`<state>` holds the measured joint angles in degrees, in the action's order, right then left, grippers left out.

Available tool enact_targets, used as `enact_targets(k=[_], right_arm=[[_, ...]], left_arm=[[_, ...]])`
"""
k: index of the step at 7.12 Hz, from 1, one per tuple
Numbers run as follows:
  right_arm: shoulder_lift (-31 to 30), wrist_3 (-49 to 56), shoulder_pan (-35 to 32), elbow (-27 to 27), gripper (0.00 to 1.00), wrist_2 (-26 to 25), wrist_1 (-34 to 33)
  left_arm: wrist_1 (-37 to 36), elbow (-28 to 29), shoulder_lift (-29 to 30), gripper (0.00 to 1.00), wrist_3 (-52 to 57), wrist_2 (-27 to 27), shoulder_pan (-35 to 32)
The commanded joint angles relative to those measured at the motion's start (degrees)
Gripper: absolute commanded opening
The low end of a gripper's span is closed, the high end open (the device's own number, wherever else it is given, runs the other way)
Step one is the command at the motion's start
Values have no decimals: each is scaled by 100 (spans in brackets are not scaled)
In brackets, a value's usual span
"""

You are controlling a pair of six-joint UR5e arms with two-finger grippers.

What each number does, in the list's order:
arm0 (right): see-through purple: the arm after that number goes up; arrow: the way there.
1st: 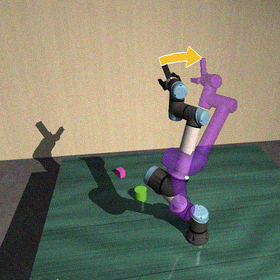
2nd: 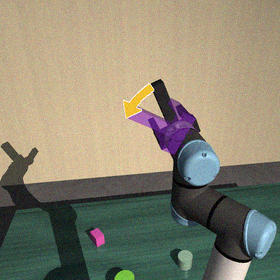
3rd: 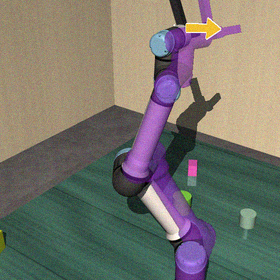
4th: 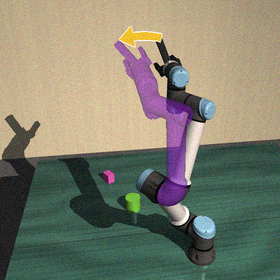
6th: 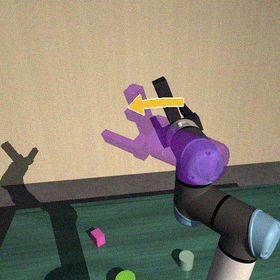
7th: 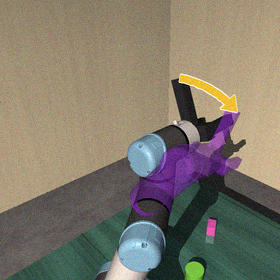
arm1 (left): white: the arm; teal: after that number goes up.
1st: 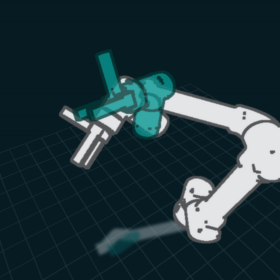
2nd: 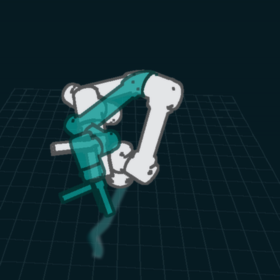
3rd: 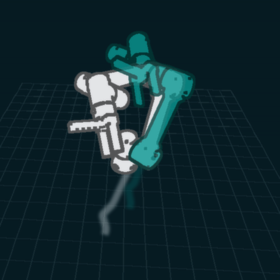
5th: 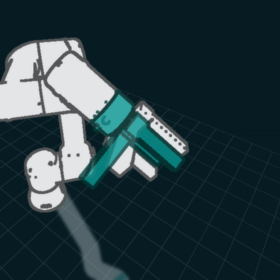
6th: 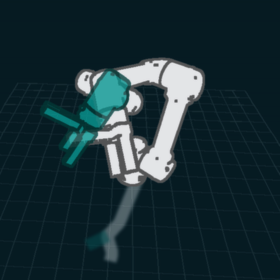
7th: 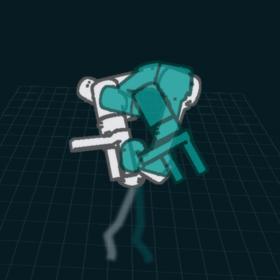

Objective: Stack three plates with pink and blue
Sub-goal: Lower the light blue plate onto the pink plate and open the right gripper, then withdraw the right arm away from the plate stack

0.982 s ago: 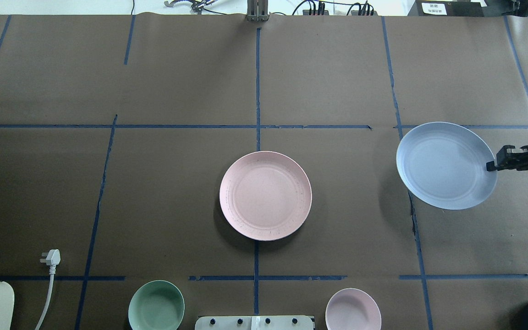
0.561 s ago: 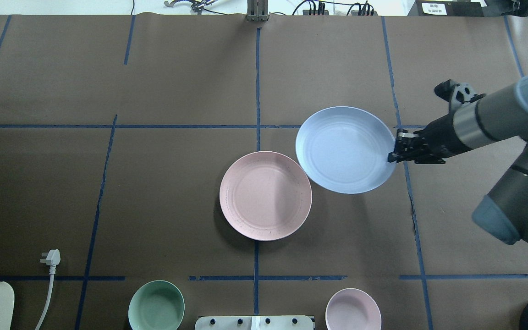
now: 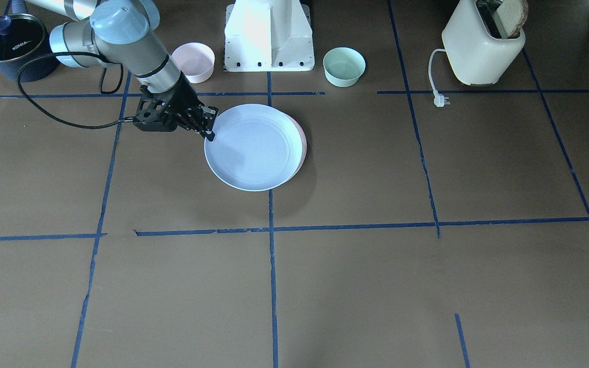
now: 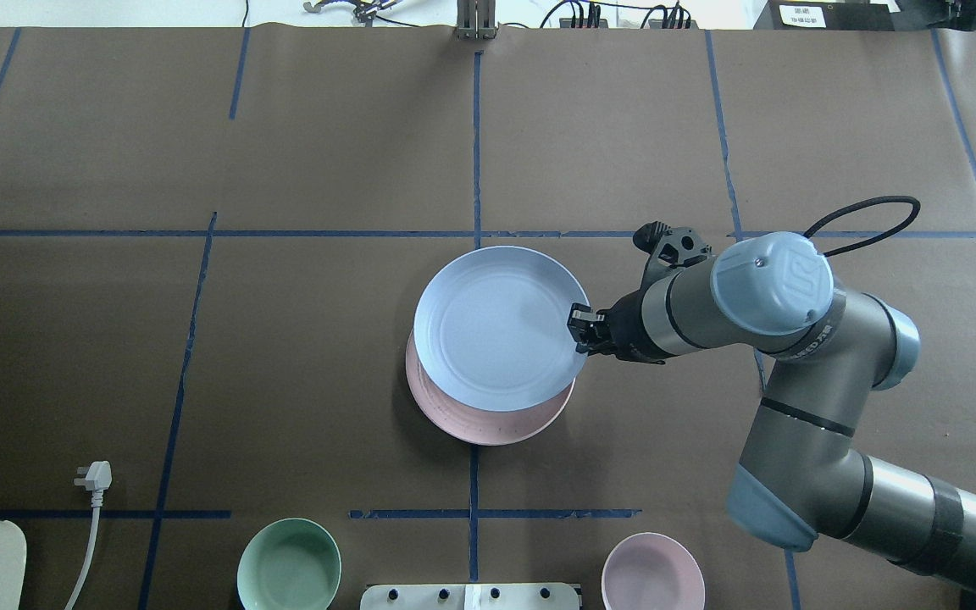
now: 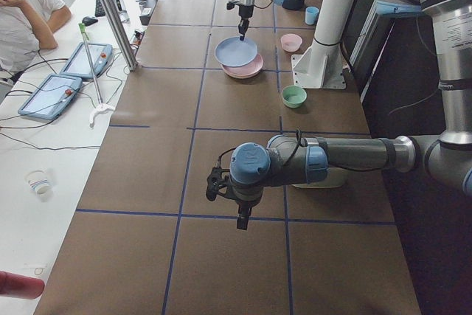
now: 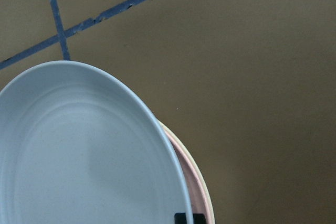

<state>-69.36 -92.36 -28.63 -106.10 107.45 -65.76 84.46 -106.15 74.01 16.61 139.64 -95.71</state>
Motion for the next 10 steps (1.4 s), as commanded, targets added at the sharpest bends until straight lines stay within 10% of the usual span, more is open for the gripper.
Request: enact_targets(k=[1, 6, 10], right_arm=[[89, -63, 200, 36, 98, -224, -86], [46, 986, -770, 45, 100, 782, -706], [-627, 5629, -3432, 519, 100, 2445, -2142]], left_arm=[[0, 25, 0, 100, 0, 2, 0], [0, 86, 113, 100, 53, -60, 26], [-79, 139, 193, 100, 26, -340, 272]])
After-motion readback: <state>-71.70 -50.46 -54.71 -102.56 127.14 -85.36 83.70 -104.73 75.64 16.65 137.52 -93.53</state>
